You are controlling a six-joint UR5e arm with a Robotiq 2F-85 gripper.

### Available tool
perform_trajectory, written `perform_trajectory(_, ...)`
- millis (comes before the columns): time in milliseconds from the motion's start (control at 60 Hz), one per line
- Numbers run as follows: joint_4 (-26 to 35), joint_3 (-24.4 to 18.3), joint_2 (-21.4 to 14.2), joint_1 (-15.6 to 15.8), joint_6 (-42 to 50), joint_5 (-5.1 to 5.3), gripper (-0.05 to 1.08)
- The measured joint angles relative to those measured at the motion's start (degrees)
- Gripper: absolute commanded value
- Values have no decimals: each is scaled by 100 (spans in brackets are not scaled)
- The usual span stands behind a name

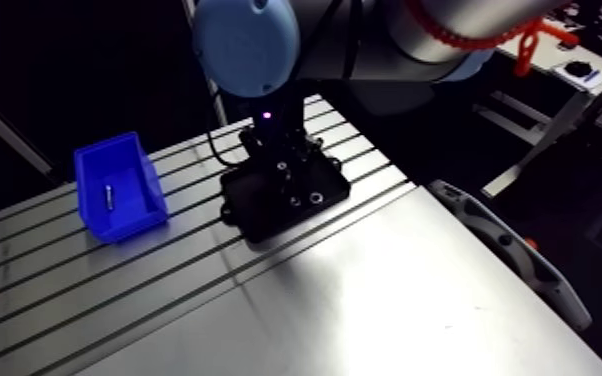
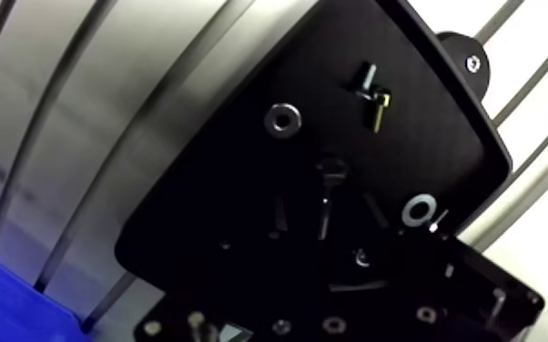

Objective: Pick up the M10 bolt from the tray and put it into the blue bin.

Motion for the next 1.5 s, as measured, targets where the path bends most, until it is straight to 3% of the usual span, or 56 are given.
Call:
perform_trajectory(133, -12, -2, 14, -1, 0, 3, 60)
perform_trajectory(1367, -26, 2, 65, -36, -16, 15, 79)
perform_trajectory(1500, -24, -1, 66, -39, -35, 17, 90)
